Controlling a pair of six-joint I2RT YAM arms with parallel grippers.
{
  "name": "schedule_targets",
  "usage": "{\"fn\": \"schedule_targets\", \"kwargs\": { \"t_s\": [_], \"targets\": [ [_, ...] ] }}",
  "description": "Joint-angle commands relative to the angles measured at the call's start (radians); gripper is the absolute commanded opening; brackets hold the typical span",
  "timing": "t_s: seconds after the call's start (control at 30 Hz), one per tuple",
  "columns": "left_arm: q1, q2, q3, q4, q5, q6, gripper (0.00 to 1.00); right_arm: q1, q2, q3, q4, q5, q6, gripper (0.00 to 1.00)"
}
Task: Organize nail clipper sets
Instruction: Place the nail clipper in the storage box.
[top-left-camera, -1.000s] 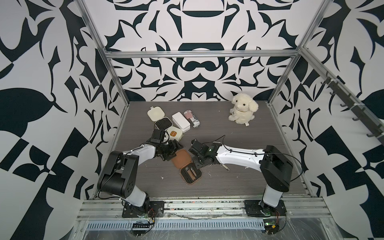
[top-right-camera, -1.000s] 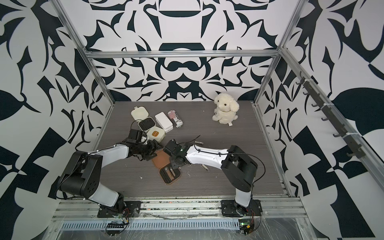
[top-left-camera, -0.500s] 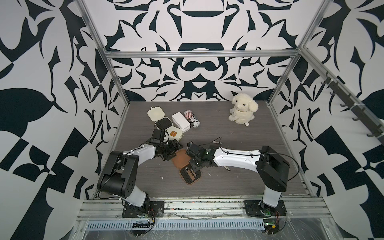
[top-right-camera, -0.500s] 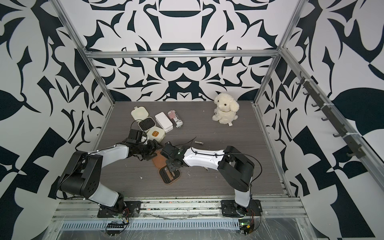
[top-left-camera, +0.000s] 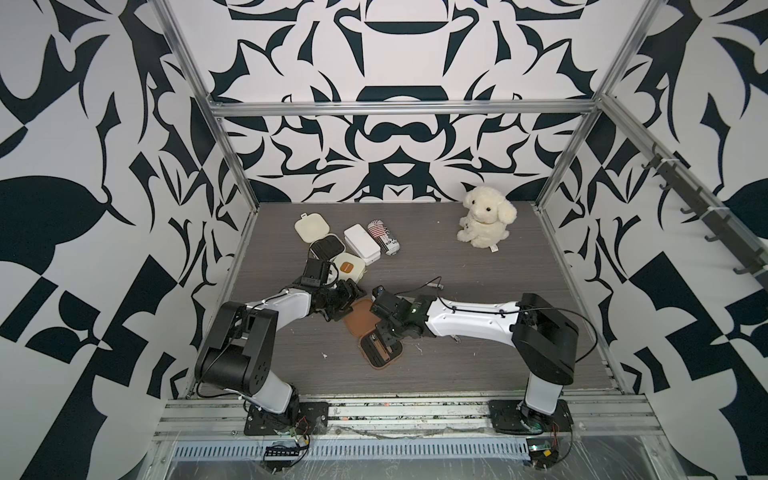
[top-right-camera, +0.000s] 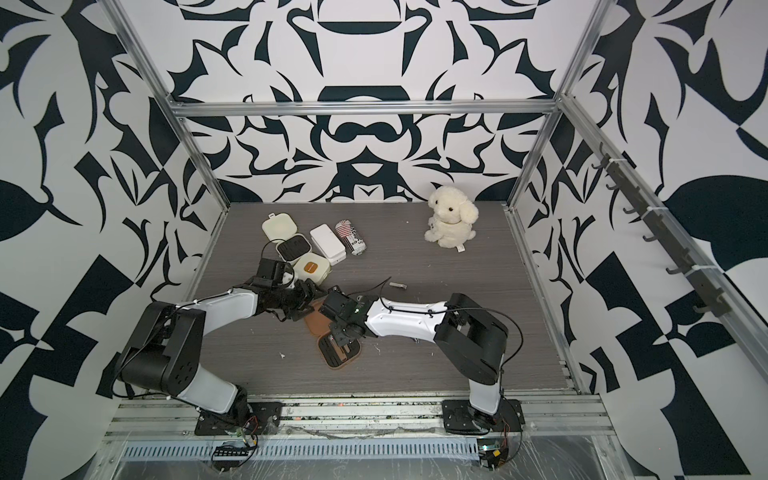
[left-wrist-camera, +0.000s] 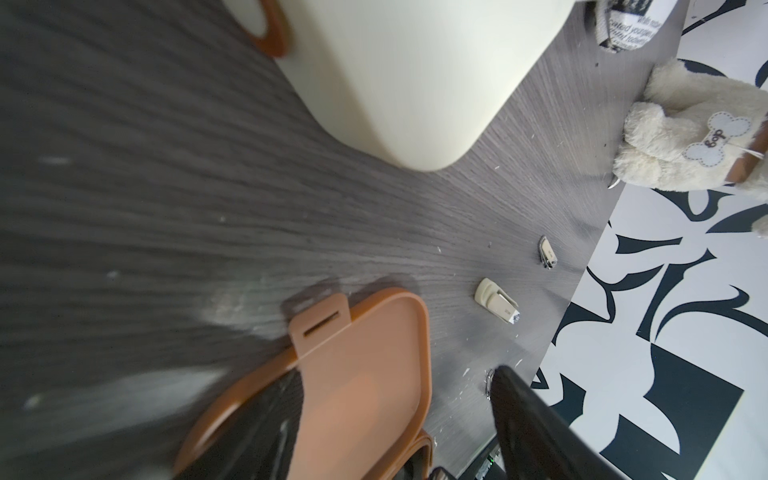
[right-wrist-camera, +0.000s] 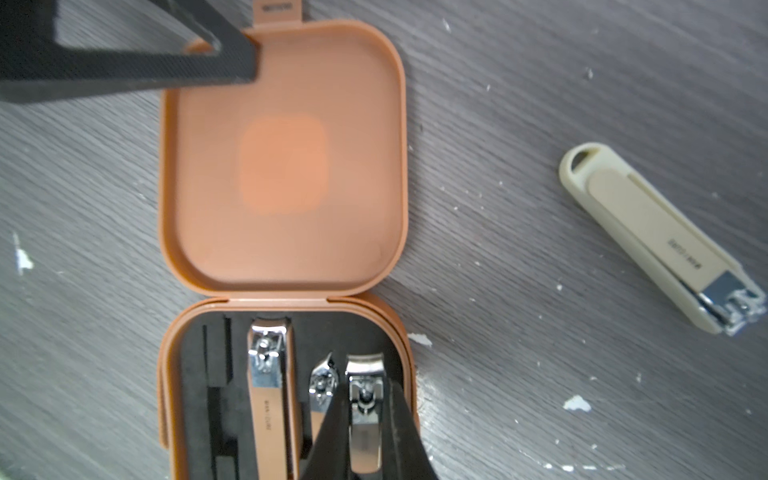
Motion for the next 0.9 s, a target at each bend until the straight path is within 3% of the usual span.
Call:
{"fn": "schedule_targets", "kwargs": {
  "t_s": [0.0,0.87],
  "targets": [
    [0.003,0.039,-0.024,-0.048,-0.055,0.006,0.76,0.006,-0.013,-0.018,0.021,0.019,0.013,0.0],
    [0.003,0.036,-0.017,-0.056,-0.057,0.007,0.76,0.032,-0.056,-0.088,0.028,0.044,0.038,0.0]
  ]
}}
